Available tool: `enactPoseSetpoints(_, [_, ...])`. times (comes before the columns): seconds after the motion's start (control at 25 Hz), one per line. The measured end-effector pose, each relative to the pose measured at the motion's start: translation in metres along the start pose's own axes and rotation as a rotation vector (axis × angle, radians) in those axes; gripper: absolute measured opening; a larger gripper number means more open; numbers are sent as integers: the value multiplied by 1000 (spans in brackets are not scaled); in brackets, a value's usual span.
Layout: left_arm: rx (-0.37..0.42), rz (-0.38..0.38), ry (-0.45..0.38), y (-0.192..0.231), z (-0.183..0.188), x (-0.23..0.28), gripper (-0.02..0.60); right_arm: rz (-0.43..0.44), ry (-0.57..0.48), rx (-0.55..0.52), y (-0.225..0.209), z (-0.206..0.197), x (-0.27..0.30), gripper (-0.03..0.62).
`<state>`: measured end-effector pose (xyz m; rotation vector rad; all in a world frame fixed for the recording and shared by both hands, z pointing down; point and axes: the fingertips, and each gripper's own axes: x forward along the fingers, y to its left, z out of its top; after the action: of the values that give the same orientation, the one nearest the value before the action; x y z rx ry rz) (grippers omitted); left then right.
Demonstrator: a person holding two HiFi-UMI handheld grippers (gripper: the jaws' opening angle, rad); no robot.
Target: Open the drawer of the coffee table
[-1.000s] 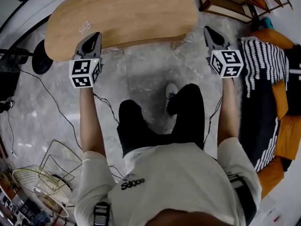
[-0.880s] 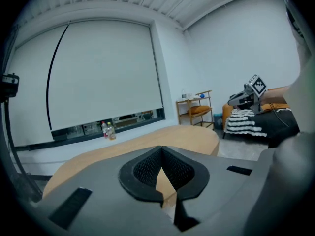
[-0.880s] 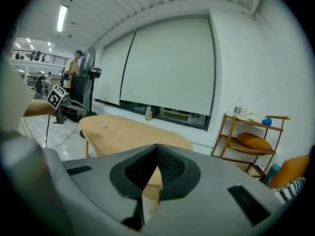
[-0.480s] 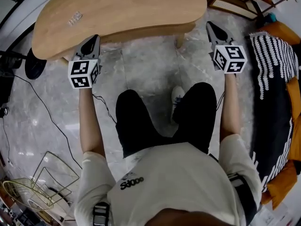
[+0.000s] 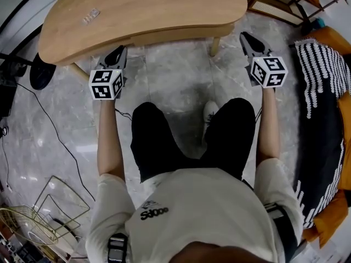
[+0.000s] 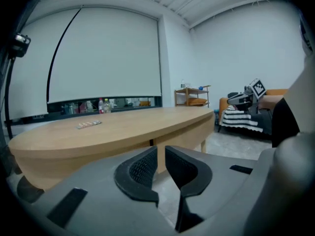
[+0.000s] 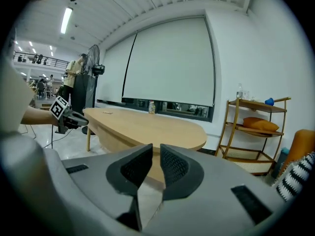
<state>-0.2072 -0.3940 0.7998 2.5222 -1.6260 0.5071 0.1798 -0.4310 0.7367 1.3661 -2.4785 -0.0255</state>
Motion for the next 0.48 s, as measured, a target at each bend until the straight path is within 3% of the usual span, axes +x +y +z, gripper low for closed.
enactPoseSetpoints(0.08, [-12, -19, 13, -2, -7, 5, 103, 31, 15, 8, 4, -8, 8, 90])
enactPoseSetpoints(0.36, [-39, -44, 10, -5, -14, 34, 186, 105, 77, -1, 6, -41, 45, 232])
enactPoseSetpoints(0.48, [-50, -49, 13, -7, -15, 49, 204, 126, 95, 0, 0, -52, 63, 262])
